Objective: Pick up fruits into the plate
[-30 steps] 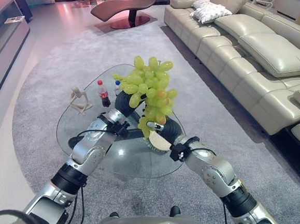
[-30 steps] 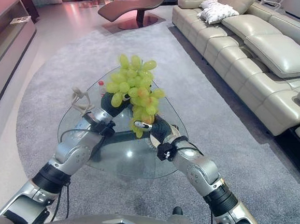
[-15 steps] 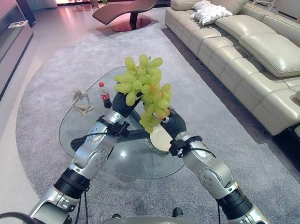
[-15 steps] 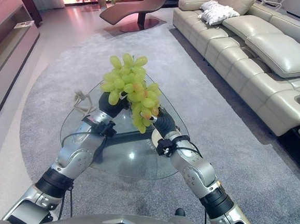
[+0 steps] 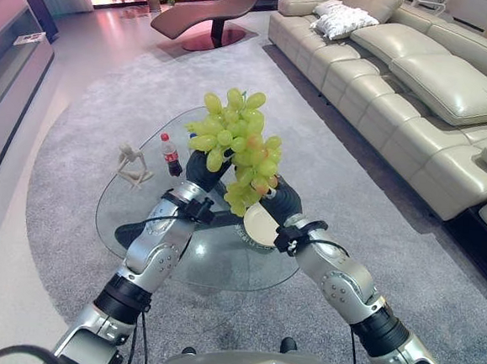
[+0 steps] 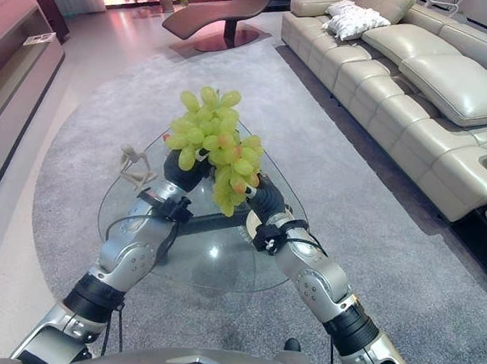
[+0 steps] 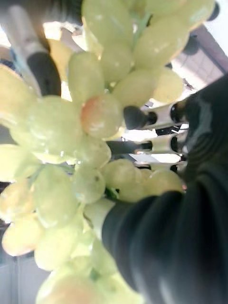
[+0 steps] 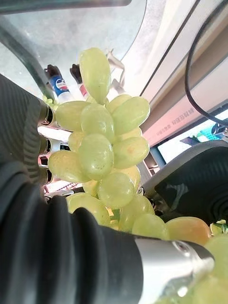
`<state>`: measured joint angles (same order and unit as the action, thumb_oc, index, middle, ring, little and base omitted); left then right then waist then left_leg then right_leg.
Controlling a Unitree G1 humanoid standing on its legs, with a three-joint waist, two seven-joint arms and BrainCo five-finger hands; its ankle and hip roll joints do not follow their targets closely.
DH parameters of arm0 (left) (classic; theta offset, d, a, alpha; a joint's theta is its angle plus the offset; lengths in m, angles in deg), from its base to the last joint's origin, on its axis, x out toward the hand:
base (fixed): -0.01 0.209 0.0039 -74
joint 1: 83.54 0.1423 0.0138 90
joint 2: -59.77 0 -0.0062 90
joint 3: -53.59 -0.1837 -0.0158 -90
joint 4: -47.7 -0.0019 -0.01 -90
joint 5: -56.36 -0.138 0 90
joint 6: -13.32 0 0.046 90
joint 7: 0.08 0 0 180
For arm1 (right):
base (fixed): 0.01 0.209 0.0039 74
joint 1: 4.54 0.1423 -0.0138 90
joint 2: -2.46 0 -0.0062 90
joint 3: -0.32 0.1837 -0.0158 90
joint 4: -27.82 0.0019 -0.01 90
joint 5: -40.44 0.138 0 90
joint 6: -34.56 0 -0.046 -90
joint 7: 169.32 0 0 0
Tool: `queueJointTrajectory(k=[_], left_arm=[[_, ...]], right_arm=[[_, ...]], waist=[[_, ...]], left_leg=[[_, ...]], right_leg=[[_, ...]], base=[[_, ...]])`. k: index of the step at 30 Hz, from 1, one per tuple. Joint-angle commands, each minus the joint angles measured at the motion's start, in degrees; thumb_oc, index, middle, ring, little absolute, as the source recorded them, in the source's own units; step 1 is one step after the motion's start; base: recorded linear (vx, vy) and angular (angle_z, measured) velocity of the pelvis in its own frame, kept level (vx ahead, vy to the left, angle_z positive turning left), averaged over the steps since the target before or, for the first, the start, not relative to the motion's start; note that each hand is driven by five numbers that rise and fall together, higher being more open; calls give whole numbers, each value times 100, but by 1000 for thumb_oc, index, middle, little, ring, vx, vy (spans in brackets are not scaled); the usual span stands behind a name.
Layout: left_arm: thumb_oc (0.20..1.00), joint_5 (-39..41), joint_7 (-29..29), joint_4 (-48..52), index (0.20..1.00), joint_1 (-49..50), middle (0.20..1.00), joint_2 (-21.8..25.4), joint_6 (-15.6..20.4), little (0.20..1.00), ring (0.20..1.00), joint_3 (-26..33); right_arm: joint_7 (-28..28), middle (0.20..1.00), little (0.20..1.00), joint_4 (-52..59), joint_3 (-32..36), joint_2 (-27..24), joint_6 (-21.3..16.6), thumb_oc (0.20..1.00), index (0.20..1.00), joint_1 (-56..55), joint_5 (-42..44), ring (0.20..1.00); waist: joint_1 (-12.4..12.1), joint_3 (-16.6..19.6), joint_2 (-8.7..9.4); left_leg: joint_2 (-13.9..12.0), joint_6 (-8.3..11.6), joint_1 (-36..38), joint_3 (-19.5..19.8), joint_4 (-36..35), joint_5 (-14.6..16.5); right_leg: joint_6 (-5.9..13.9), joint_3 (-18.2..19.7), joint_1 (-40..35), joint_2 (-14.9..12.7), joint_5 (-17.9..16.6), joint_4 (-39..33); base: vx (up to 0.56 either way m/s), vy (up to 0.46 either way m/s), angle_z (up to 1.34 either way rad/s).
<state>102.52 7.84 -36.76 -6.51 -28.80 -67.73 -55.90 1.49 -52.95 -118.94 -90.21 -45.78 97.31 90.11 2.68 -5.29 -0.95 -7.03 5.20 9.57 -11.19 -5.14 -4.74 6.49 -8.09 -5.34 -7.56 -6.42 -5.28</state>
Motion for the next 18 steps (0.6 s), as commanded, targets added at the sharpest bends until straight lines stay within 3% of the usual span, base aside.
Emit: queueJointTrajectory(k=[1,7,8,9,10,11,18], left_arm=[[200,72,24,-344,200,-521,200,-68,-10,200,200,-495],[200,153,2,-438,200,-574,200,-146,-25,200,200,-643],[200,162,-4,-436,200,-573,200,-151,-36,200,200,-662],[200,156,-7,-456,200,-567,200,-167,-25,200,200,-695],[200,161,1,-464,200,-563,200,-186,-44,200,200,-715],[200,170,-17,-476,200,-564,200,-200,-48,200,200,-753],[200,235,-51,-646,200,-501,200,-295,-45,200,200,-944]], right_arm=[[358,1000,1000,752,-108,847,-340,1000,1000,1057,339,1000],[338,1000,1000,741,-234,906,-111,1000,1000,1163,672,1000],[360,940,940,719,-258,910,-86,940,940,1168,725,940],[349,721,721,699,-293,938,-70,721,721,1170,755,721],[347,388,388,666,-305,956,-67,388,388,1182,781,388],[349,200,200,653,-335,982,-74,200,200,1174,804,200],[380,200,200,610,-385,1058,-109,200,200,1229,925,200]], waist=[[-93,-71,160],[-102,-64,188],[-108,-66,192],[-108,-67,194],[-114,-66,198],[-115,-67,202],[-108,-53,217]], left_leg=[[17,-105,23,56,315,850],[16,-117,24,67,326,856],[18,-117,20,69,329,858],[16,-116,27,70,322,857],[17,-118,30,69,320,854],[15,-120,37,70,316,855],[15,-125,44,51,298,855]], right_leg=[[57,-283,-342,-189,876,476],[52,-274,-344,-178,890,491],[53,-275,-346,-176,889,488],[53,-276,-348,-176,888,486],[53,-283,-351,-175,885,486],[56,-281,-355,-175,882,482],[69,-274,-347,-176,868,464]], base=[[0,0,0],[0,0,0],[0,0,0],[0,0,0],[0,0,0],[0,0,0],[0,0,0]])
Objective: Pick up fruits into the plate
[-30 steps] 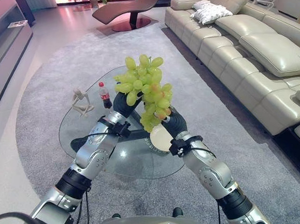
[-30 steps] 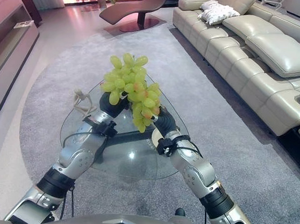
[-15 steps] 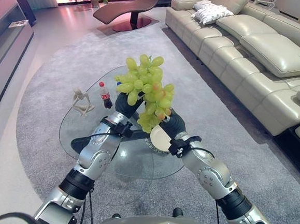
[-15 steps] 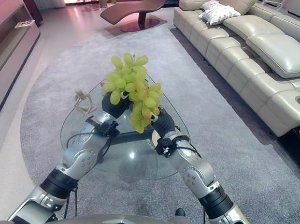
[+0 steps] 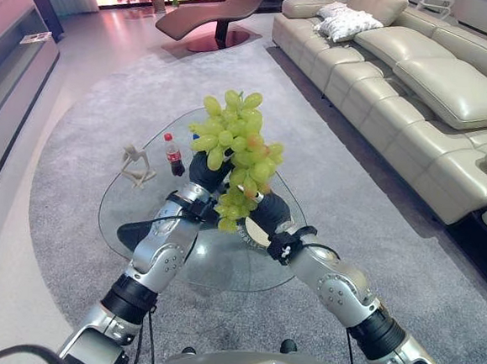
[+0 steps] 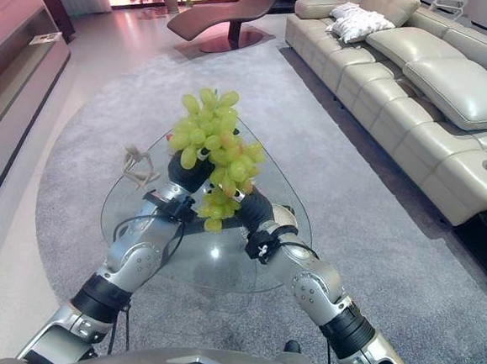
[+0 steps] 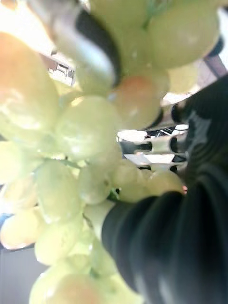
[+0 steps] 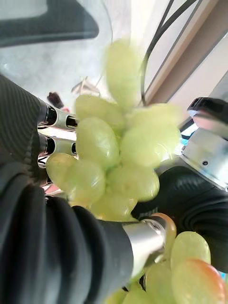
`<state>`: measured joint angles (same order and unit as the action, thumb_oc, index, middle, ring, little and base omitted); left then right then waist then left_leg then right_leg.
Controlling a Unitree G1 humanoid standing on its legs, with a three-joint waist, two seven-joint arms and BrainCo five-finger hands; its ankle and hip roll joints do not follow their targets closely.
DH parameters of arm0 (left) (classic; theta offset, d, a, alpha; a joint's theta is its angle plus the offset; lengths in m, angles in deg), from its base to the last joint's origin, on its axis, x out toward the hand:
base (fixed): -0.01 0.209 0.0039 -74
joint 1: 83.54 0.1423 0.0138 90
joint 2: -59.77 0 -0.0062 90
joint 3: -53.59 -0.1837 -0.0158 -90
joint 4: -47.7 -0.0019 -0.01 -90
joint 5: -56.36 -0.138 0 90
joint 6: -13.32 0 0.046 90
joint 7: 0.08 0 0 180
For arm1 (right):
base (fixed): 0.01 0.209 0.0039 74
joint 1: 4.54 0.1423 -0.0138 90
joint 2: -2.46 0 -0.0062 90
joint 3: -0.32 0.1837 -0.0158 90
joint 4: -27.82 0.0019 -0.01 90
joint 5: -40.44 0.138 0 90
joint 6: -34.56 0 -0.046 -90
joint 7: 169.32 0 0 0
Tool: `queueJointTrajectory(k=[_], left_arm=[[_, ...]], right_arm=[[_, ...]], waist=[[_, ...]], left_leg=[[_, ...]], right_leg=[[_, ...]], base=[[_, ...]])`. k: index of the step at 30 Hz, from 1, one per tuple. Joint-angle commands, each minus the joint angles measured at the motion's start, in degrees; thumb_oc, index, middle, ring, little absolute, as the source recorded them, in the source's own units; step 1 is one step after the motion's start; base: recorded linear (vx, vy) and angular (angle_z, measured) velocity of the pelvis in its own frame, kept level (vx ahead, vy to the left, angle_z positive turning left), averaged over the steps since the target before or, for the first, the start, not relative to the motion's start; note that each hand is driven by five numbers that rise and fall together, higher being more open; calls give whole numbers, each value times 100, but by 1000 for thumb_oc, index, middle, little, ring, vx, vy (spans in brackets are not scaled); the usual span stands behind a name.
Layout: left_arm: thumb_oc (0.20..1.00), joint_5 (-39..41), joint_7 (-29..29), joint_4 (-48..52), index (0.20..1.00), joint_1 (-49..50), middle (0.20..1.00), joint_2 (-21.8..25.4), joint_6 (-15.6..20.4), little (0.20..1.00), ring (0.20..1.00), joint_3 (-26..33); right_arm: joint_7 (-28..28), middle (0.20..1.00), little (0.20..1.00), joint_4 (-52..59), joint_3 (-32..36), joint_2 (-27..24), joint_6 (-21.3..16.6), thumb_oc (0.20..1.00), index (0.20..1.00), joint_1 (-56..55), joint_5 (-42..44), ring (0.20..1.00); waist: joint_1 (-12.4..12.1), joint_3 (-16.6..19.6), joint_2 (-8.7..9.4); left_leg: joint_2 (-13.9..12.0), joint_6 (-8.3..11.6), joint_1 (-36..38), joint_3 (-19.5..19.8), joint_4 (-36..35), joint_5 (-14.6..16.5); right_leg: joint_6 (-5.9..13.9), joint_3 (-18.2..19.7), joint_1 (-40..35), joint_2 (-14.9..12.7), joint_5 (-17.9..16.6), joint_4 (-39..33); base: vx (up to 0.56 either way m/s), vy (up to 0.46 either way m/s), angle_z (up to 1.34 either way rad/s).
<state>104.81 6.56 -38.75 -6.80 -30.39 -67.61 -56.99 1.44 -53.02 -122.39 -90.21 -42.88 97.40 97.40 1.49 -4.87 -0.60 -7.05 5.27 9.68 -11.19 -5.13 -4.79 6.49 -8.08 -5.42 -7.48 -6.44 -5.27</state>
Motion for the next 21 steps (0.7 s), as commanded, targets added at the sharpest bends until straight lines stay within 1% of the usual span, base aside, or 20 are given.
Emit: queueJointTrajectory(k=[1,14,21], left_arm=[[200,10,71,-457,200,-471,200,-139,-53,200,200,-843],[200,23,51,-586,200,-356,200,-172,70,200,200,-873],[200,49,14,-746,200,-337,200,-160,17,200,200,-772]], right_arm=[[389,200,200,619,-44,1061,-405,200,200,1225,198,200],[423,200,200,642,-31,1034,-471,200,200,1220,162,200],[566,200,200,593,59,982,-540,200,200,1168,146,200]], waist=[[11,-98,183],[1,-134,184],[6,-130,176]], left_leg=[[17,-133,32,50,296,859],[2,-136,21,36,322,858],[-1,-135,33,48,324,860]], right_leg=[[70,-273,-338,-184,868,463],[78,-275,-329,-188,870,489],[68,-282,-342,-180,880,499]], base=[[0,0,0],[0,0,0],[0,0,0]])
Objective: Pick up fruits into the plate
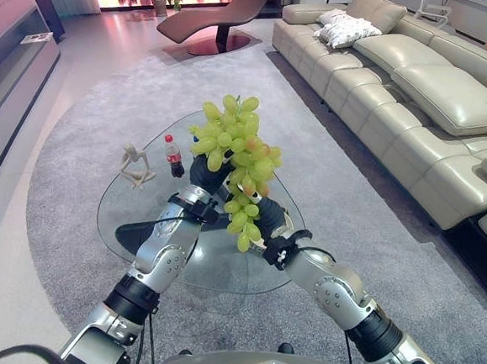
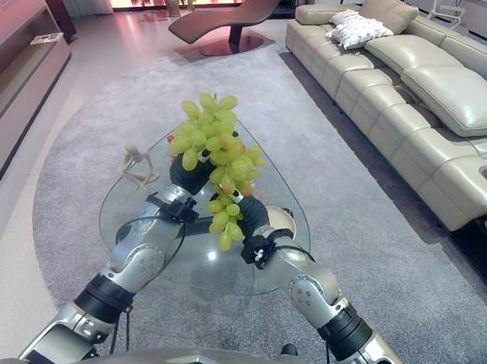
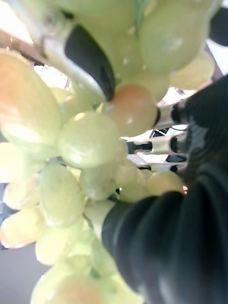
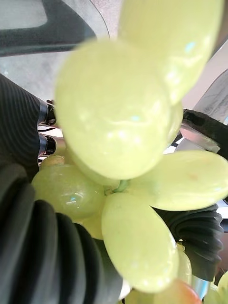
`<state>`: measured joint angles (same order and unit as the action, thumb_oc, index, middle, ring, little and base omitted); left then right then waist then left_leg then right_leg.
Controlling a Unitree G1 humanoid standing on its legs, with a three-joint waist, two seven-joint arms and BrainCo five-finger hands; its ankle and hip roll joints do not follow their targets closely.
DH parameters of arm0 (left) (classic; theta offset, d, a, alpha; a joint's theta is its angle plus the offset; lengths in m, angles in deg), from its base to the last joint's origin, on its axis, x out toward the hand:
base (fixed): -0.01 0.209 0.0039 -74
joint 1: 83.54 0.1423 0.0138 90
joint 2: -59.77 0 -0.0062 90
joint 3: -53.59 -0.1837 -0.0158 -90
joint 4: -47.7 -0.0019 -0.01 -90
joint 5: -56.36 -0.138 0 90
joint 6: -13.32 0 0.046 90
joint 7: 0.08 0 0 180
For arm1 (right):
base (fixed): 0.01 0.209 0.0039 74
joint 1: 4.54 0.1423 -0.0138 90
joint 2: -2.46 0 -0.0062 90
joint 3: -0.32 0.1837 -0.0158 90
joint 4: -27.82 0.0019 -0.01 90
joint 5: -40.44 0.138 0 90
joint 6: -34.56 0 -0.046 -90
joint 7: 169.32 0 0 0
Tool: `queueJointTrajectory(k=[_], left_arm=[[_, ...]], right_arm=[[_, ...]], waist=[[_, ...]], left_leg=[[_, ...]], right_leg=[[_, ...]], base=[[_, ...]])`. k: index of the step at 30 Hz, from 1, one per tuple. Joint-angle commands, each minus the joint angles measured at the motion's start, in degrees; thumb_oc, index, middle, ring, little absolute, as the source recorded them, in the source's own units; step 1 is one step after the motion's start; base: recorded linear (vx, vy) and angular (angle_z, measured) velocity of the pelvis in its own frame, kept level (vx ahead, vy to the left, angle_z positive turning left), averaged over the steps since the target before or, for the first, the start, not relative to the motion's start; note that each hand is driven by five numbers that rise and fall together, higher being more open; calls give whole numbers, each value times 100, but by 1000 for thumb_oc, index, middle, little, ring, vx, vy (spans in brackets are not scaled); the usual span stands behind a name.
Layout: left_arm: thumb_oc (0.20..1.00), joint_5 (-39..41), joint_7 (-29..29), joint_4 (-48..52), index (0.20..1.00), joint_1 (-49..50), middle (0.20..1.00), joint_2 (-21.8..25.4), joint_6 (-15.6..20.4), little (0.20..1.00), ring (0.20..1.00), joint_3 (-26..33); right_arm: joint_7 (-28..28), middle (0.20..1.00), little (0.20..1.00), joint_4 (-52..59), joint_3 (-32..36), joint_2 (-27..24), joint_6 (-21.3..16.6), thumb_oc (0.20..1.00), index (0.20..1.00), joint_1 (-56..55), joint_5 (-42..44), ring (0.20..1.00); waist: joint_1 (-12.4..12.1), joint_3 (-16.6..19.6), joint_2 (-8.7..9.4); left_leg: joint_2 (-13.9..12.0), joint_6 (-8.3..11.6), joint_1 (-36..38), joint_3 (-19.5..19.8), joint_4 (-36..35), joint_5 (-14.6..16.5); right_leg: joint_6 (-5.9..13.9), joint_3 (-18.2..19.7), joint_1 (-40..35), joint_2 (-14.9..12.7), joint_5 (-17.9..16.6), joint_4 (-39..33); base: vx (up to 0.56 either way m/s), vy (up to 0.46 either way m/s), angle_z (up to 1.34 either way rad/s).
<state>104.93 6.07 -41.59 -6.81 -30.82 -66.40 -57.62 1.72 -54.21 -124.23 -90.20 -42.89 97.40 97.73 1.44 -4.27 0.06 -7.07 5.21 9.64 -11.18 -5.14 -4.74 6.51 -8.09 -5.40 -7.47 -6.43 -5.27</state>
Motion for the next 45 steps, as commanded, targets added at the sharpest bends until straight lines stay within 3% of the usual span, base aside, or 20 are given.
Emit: queueJointTrajectory(k=[1,2,3,12,20,24,32,37,39,45], left_arm=[[504,7,69,-534,504,-297,504,-120,-177,504,504,-606],[805,-40,76,-558,805,-259,805,-110,-179,805,805,-573],[1000,-73,58,-592,1000,-210,1000,-85,-208,1000,1000,-528],[1000,-513,237,-987,1000,117,1000,114,-373,1000,1000,-185],[1000,-1128,768,-1872,1000,607,1000,301,-1012,1000,1000,57],[1000,-1550,1033,-2754,1000,799,1000,350,-1233,1000,1000,-8],[1000,-1829,791,-4155,1000,840,1000,325,-1434,1000,1000,233],[1000,-1964,42,-5214,1000,733,1000,164,-1298,1000,1000,620],[1000,-1883,-379,-5599,1000,614,1000,143,-954,1000,1000,759],[1000,-1786,-1175,-5732,1000,418,1000,177,-408,1000,1000,1045]], right_arm=[[525,200,200,729,326,959,-606,200,200,1136,42,200],[522,200,200,747,362,944,-626,200,200,1105,31,200],[499,200,200,758,427,914,-670,200,200,1072,32,200],[523,200,200,815,1016,684,-911,200,200,882,179,200],[619,200,200,906,1558,458,-1067,200,200,754,243,200],[661,200,200,849,1770,311,-1130,200,200,716,365,200],[594,200,200,652,1999,117,-1293,200,200,710,430,200],[272,200,200,425,2109,14,-1402,200,200,788,231,200],[166,200,200,180,2174,-62,-1531,200,200,976,135,200],[-16,200,200,-321,2460,-263,-1970,200,200,1198,-240,200]], waist=[[9,-182,105],[11,-185,103],[12,-188,99],[16,-232,43],[2,-285,-25],[24,-360,-59],[34,-554,-76],[-11,-801,-60],[-48,-1060,-53],[-152,-1763,-65]], left_leg=[[4,-127,35,55,327,854],[2,-126,36,54,328,852],[-1,-123,33,52,330,848],[-4,-117,16,63,289,816],[32,-120,-71,108,335,810],[43,-133,-125,108,361,801],[62,-131,-350,148,411,748],[96,-117,-643,254,433,674],[129,-110,-898,348,450,621],[246,-116,-1577,618,570,486]], right_leg=[[63,-284,-351,-182,884,501],[63,-288,-351,-184,884,504],[63,-293,-350,-185,882,507],[64,-343,-329,-193,867,498],[43,-367,-277,-192,894,539],[38,-376,-228,-189,924,591],[13,-384,-32,-168,952,677],[-14,-397,196,-158,955,725],[-57,-403,406,-132,970,782],[-179,-389,1044,-39,999,1065]], base=[[0,0,0],[0,0,0],[0,0,0],[0,0,0],[-3,8,0],[-8,29,2],[-21,9,2],[-70,-2,11],[-197,-6,9],[-195,-26,19]])
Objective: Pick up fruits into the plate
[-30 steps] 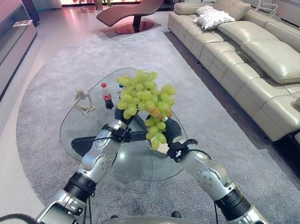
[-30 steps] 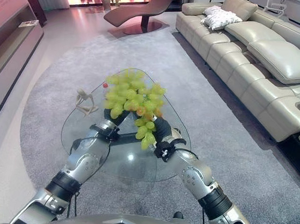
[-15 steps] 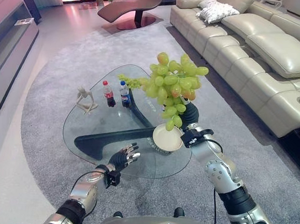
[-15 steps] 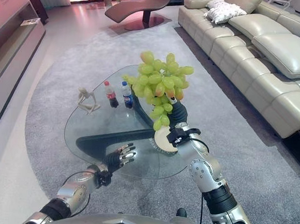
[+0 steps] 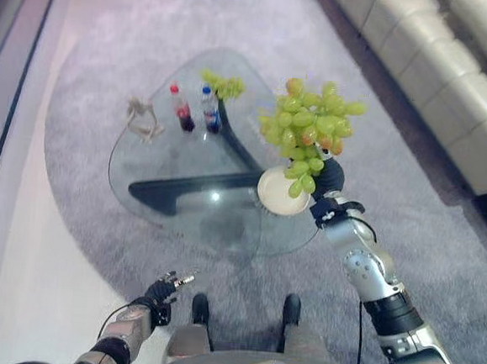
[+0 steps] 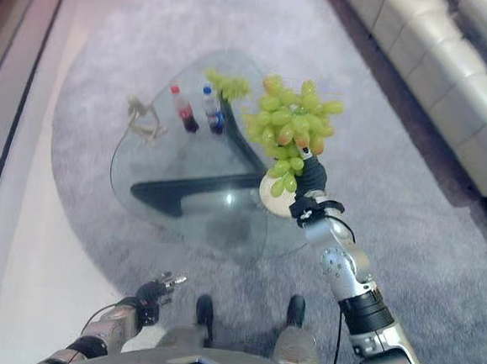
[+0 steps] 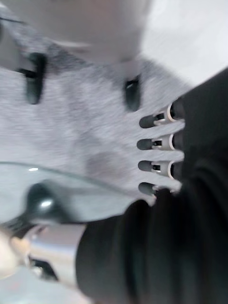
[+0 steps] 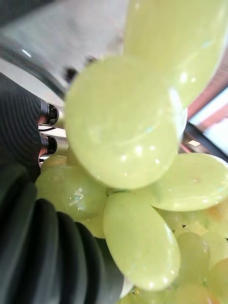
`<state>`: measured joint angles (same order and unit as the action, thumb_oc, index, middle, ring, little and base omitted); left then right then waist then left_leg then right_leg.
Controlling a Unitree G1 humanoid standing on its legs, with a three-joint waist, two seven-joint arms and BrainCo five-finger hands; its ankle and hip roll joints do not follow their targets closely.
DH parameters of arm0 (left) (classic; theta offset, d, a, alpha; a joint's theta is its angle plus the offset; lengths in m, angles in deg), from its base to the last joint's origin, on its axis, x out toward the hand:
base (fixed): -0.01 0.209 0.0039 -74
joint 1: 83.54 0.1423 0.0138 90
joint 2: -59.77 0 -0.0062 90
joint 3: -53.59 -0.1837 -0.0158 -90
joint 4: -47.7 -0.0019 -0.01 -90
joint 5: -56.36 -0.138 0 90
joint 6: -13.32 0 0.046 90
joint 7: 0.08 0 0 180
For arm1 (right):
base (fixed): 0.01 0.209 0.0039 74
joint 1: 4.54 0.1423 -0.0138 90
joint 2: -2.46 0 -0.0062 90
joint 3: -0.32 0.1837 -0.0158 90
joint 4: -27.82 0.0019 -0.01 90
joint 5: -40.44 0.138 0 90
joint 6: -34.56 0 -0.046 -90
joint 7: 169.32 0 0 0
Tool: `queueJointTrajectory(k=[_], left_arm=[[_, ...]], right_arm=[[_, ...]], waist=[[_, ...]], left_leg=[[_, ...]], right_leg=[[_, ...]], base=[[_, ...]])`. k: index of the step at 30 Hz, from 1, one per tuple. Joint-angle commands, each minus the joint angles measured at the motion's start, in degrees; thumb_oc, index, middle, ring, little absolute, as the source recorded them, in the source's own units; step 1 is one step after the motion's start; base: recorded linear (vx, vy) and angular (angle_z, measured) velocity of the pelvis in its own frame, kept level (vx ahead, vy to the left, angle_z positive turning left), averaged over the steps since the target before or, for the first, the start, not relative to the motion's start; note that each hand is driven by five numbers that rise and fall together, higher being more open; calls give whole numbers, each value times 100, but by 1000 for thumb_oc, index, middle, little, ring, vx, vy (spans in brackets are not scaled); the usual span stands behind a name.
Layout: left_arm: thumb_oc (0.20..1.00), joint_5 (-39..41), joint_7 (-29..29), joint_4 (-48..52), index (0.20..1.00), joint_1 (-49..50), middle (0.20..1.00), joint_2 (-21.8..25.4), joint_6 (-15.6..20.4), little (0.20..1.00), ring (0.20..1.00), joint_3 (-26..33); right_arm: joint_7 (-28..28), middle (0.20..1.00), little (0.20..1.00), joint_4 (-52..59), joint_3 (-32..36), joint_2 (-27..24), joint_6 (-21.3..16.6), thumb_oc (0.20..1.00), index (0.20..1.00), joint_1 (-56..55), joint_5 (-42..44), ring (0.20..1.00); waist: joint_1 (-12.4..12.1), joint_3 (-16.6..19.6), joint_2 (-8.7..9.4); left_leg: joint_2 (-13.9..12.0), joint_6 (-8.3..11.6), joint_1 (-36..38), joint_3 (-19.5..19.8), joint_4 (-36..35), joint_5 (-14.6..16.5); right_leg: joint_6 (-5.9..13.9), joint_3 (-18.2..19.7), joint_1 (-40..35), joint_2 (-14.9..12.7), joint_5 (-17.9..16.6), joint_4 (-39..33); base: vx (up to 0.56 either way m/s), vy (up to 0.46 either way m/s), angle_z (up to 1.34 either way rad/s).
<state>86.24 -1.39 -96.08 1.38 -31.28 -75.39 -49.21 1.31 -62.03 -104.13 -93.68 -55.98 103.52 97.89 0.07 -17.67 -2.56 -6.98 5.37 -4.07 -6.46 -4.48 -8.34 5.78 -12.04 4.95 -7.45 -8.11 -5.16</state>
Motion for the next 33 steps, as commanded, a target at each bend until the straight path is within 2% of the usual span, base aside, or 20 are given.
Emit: queueJointTrajectory(k=[1,5,6,10,15,19,23,28,29,33], left_arm=[[1000,3,-634,-326,1000,-383,1000,228,666,1000,1000,265],[1000,-136,-867,-456,1000,-335,1000,279,773,1000,1000,414],[1000,-122,-952,-567,1000,-330,1000,311,820,1000,1000,471],[1000,-282,-1030,-766,1000,-307,1000,329,1021,1000,1000,510],[1000,-335,-1199,-626,1000,-247,1000,255,1285,1000,1000,308],[1000,-441,-1482,-251,1000,-226,1000,270,1332,1000,1000,140],[1000,-477,-1570,-37,1000,-236,1000,290,1391,1000,1000,-24],[1000,-358,-1628,225,1000,-192,1000,281,1383,1000,1000,-223],[1000,-341,-1641,279,1000,-132,1000,265,1379,1000,1000,-265],[1000,-247,-1626,403,1000,-101,1000,284,1400,1000,1000,-340]], right_arm=[[32,200,200,263,542,46,-803,200,200,569,-313,200],[4,200,200,-182,682,14,-1112,200,200,574,-514,200],[-12,200,200,-489,729,-30,-1345,200,200,660,-582,200],[-60,200,200,-1324,923,-304,-1643,200,200,1024,-697,200],[41,200,200,-2263,1095,-769,-1795,200,200,1593,-914,200],[-30,200,200,-2869,1143,-1093,-1964,200,200,2011,-1109,200],[-46,200,200,-3440,1077,-1358,-1980,200,200,2468,-1169,200],[-402,200,200,-4211,764,-1844,-1734,200,200,3173,-1824,200],[-516,200,200,-4485,651,-1955,-1617,200,200,3348,-1962,200],[-792,200,200,-4916,534,-2159,-1466,200,200,3707,-2086,200]], waist=[[-55,-576,186],[-142,-827,159],[-183,-945,131],[-329,-1182,7],[-512,-1212,-128],[-650,-1212,-218],[-760,-1212,-358],[-885,-1212,-636],[-914,-1212,-684],[-978,-1212,-788]], left_leg=[[275,-130,-300,204,493,818],[352,-129,-434,302,383,745],[408,-132,-523,331,318,692],[533,-140,-817,421,396,623],[768,-178,-1728,514,961,632],[896,-225,-2489,490,1377,694],[927,-251,-2845,484,1430,646],[987,-247,-3428,454,1694,586],[1005,-222,-3448,467,1805,760],[978,-245,-3734,464,1960,747]], right_leg=[[-124,-13,98,-22,1168,1089],[-130,-75,246,5,1159,1109],[-125,-104,361,5,1142,1120],[-162,-217,708,4,1188,1365],[-208,-327,1617,-43,1227,1886],[-175,-412,2393,-181,1284,2351],[-174,-459,2791,-240,1275,2497],[-199,-441,3427,-377,1288,2841],[-157,-350,3496,-413,1490,3021],[-176,-327,3821,-474,1497,3198]], base=[[-62,-41,15],[-62,-40,15],[-66,-14,11],[-48,9,11],[-23,31,3],[-20,-24,11],[-16,-25,14],[37,49,12],[100,12,8],[55,9,6]])
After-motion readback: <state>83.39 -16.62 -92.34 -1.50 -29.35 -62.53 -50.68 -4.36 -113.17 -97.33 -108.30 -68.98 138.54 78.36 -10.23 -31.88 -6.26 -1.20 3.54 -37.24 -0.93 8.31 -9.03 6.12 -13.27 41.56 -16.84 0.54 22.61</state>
